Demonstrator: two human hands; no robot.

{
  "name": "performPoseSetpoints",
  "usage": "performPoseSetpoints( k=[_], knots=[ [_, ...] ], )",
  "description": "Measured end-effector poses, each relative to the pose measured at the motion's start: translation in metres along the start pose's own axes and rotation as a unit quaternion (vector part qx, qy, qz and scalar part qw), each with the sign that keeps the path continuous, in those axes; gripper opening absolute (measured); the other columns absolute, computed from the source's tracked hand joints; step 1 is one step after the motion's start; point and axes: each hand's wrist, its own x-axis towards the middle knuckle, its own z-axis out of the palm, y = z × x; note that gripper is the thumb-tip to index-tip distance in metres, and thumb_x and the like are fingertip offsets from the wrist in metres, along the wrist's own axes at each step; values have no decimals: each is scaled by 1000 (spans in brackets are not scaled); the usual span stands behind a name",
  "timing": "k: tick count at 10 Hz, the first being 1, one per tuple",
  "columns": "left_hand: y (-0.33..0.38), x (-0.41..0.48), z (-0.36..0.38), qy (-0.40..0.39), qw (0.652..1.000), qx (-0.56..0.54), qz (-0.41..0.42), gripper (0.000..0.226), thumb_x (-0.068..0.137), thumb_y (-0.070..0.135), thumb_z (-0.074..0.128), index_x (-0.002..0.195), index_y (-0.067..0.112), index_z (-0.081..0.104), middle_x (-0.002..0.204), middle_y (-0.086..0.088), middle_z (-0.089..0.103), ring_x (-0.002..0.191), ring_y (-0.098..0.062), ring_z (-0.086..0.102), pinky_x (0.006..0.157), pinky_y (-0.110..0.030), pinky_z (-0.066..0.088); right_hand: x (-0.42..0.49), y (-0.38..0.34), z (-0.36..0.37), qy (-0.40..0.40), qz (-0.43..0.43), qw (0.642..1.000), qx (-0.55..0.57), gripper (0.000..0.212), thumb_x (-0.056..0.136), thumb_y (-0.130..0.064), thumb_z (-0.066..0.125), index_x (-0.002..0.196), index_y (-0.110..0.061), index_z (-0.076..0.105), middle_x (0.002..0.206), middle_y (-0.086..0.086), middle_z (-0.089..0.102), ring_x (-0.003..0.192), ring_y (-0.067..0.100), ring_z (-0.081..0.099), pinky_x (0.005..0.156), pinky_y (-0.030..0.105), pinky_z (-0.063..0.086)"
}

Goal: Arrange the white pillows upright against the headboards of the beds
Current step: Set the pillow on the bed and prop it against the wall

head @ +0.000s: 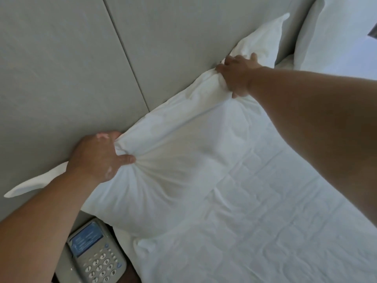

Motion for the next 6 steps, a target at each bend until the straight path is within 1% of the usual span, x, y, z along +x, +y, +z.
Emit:
performPoseSetpoints(
  k=[1, 2, 3, 4, 5, 6],
  knots=[
    [-1, 2, 0, 5, 999, 36, -3, 54, 68, 52, 88, 98, 12, 68, 103, -16, 74, 91, -37, 66, 68, -32, 35, -2, 3, 6, 31, -7, 999, -9, 92, 73, -21, 85, 150, -19, 36, 143, 9, 47, 136, 34, 39, 106, 67, 28],
    [-5, 2, -1, -8, 998, 60, -18, 70, 59, 66, 85, 104, 15, 69, 102, -13, 75, 90, -35, 66, 68, -33, 40, -9, 9, 7, 52, -18, 998, -6, 88, 75, -23, 84, 149, -17, 36, 143, 9, 49, 135, 33, 39, 105, 61, 33],
    [-3, -4, -5, -35, 994, 93, -43, 84, 58, 75, 79, 116, 16, 63, 113, -15, 73, 105, -38, 66, 73, -36, 47, -26, 18, 4, 78, -29, 996, 31, 90, 76, -18, 81, 151, -18, 32, 147, 9, 46, 139, 32, 36, 103, 53, 40],
    [5, -19, -17, -24, 992, 114, -56, 82, 68, 70, 76, 125, 14, 55, 119, -18, 70, 111, -39, 65, 79, -40, 51, -62, 26, 0, 90, 4, 989, 115, 85, 79, -8, 74, 152, -19, 32, 149, 11, 43, 138, 32, 39, 103, 52, 45],
    [12, -39, -29, -4, 995, 87, -45, 74, 79, 59, 73, 131, 12, 51, 124, -22, 67, 115, -42, 63, 86, -44, 53, -124, 27, -2, 47, 42, 965, 253, 84, 82, -23, 79, 152, -19, 33, 145, 10, 47, 128, 33, 51, 100, 47, 48],
    [13, -72, -30, -1, 1000, 15, 2, 71, 83, 50, 74, 140, 16, 50, 132, -17, 65, 122, -41, 59, 98, -46, 49, -218, 19, 16, -7, 79, 920, 384, 84, 79, -35, 83, 150, -20, 41, 141, 7, 55, 125, 26, 56, 102, 36, 44]
  ],
)
